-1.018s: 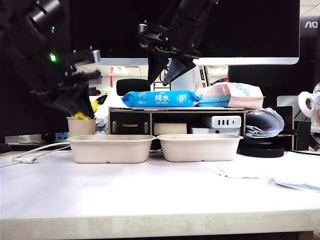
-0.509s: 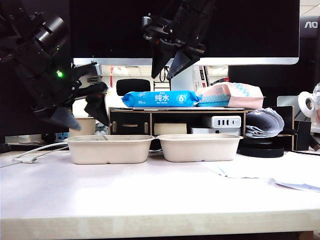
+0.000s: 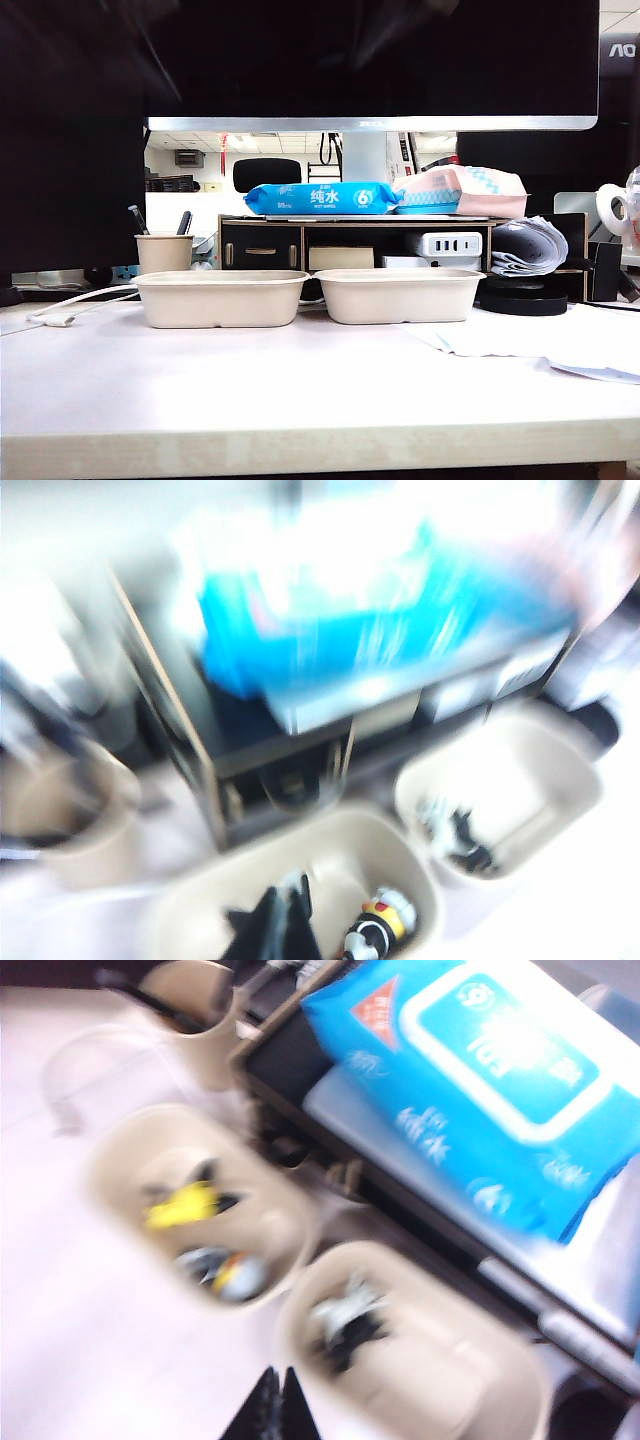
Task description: Put the dolls with similar sizes into the same paper box, while dolls with different sizes go into separate paper boxes.
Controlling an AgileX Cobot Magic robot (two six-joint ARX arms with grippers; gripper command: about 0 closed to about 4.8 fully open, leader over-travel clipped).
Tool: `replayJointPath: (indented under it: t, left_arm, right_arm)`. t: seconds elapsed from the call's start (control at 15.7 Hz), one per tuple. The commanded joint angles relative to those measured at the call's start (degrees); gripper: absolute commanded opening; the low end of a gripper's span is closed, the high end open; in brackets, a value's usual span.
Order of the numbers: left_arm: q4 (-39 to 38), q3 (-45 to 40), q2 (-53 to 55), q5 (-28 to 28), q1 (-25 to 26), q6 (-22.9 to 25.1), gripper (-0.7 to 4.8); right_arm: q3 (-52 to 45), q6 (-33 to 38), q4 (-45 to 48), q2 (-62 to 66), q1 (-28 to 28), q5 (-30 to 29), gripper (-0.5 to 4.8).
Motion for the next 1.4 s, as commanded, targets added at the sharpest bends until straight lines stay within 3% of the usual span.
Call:
replayJointPath:
  t: [0.06, 0.25, 0.51, 0.57, 0.64, 1.15, 1.34, 1.4]
  left_arm:
    - [0.1, -9.6, -17.1, -1.1, 0.1, 0.4, -0.05]
    - [1.2, -16.5, -32.9, -0.9, 0.0, -1.2, -0.05]
    - [0.9, -21.0, -43.3, -0.9, 0.0, -3.7, -0.05]
    - [0.0, -22.1, -45.9, -0.8, 0.0, -7.2, -0.05]
    - [-1.9, -22.3, -47.6, -0.9, 0.0, -9.8, -0.05]
    - [-3.5, -22.3, -49.7, -0.9, 0.0, -9.7, -0.05]
    - [-7.9, -22.5, -54.8, -5.9, 3.8, 4.5, -0.02]
    - [-8.7, -23.6, -57.1, -9.1, 6.6, 4.9, -0.02]
  right_arm:
    - [-13.0, 2.5, 5.9, -14.7, 0.1, -3.0, -0.04]
    - [-31.2, 7.8, 20.1, -31.5, 0.1, -2.7, -0.04]
    - [-44.1, 7.9, 25.6, -43.8, 0.2, -2.4, -0.04]
    - [-46.6, 7.7, 25.6, -46.6, 0.1, -1.4, -0.04]
    - [-48.1, 7.7, 25.2, -48.5, 0.1, 0.8, -0.03]
    - [-49.0, 7.7, 21.5, -50.7, 0.2, 1.6, -0.03]
    - [-49.0, 7.7, 21.5, -50.7, 0.2, 1.5, -0.03]
    - [-49.0, 7.7, 21.5, -50.7, 0.2, 1.6, -0.04]
